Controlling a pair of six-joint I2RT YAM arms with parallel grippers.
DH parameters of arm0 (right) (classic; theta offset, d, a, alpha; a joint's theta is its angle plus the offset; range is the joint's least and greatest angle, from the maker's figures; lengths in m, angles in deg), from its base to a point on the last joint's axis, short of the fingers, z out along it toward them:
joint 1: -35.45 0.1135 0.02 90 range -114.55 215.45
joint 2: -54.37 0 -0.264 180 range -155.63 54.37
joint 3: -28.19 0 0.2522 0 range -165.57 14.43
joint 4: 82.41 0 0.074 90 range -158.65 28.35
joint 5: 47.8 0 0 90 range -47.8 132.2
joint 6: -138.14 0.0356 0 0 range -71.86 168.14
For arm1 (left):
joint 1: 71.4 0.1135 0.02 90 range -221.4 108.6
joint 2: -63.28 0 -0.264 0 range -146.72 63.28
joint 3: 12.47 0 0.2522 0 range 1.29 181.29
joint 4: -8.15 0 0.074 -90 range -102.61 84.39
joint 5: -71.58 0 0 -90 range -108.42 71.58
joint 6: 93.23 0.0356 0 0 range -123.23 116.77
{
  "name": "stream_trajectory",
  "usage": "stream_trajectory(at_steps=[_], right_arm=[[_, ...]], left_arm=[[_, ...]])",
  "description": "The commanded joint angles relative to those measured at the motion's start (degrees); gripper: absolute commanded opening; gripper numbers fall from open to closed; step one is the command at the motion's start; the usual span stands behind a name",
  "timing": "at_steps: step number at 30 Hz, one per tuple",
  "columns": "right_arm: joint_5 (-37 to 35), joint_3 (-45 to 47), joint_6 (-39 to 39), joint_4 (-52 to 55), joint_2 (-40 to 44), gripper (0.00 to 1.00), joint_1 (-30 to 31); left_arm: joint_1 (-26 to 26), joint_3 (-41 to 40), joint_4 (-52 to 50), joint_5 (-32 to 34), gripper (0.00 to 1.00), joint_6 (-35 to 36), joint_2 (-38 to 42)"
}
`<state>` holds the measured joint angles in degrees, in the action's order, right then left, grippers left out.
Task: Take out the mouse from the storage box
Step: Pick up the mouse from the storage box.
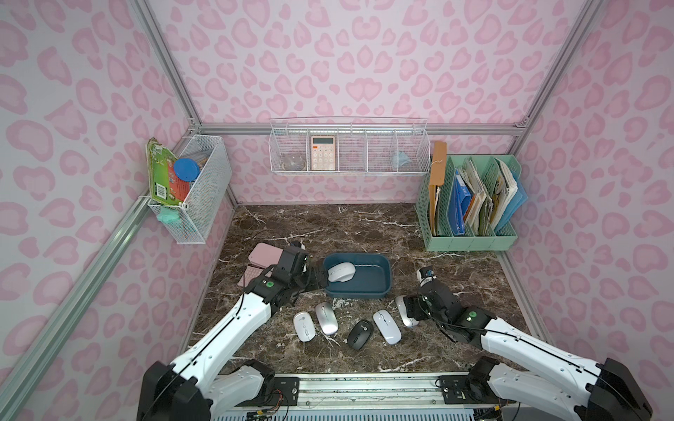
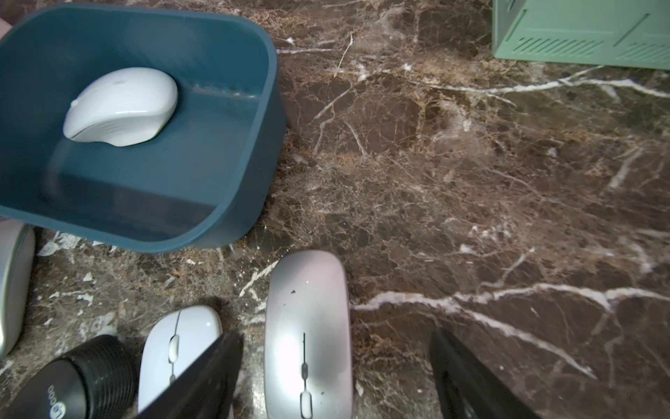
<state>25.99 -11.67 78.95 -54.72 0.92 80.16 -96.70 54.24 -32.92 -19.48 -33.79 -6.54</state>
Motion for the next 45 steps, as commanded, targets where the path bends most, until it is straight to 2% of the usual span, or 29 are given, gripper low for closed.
stream_trajectory(at_steps=[1, 7, 12, 20, 28, 32, 37, 41, 43, 45], right_arm=[[1.50, 3.51, -1.14, -7.08, 4.99, 0.85, -0.22], [2.61, 8.91, -0.49, -10.45, 10.32, 0.85, -0.49], [4.23, 11.52, -0.30, -12.92, 11.10, 0.85, -0.77], [4.08, 11.78, -0.97, -14.32, 10.13, 0.86, -0.98], [4.69, 11.48, -1.31, -14.94, 8.73, 0.86, -1.20], [4.78, 11.36, -1.47, -15.38, 7.95, 0.86, -1.21], [4.78, 11.00, -1.45, -15.35, 6.83, 0.86, -1.39], [4.78, 11.08, -1.51, -15.38, 6.74, 0.86, -1.51], [4.87, 10.99, -1.48, -15.47, 6.53, 0.86, -1.57], [4.96, 10.89, -1.50, -15.49, 6.34, 0.86, -1.55]], left_arm=[[-1.06, 7.16, -3.43, -4.84, 0.99, 7.05, -8.63], [-4.09, 19.53, -8.25, -5.65, 0.99, 14.15, -23.25], [-5.90, 26.78, -11.04, 0.47, 0.99, 17.26, -32.52], [-5.89, 33.61, -14.57, 2.29, 0.85, 19.69, -41.70], [-5.77, 34.85, -15.08, 2.36, 0.84, 20.71, -46.53], [-5.96, 34.20, -14.06, -0.42, 0.82, 21.03, -47.07], [-6.56, 32.21, -12.24, -4.09, 0.76, 21.87, -44.92], [-6.69, 30.72, -10.73, -5.66, 0.75, 22.72, -42.41], [-6.69, 28.12, -9.59, -5.00, 0.76, 22.83, -41.10], [-6.45, 27.43, -8.86, -4.03, 0.81, 22.92, -40.27]])
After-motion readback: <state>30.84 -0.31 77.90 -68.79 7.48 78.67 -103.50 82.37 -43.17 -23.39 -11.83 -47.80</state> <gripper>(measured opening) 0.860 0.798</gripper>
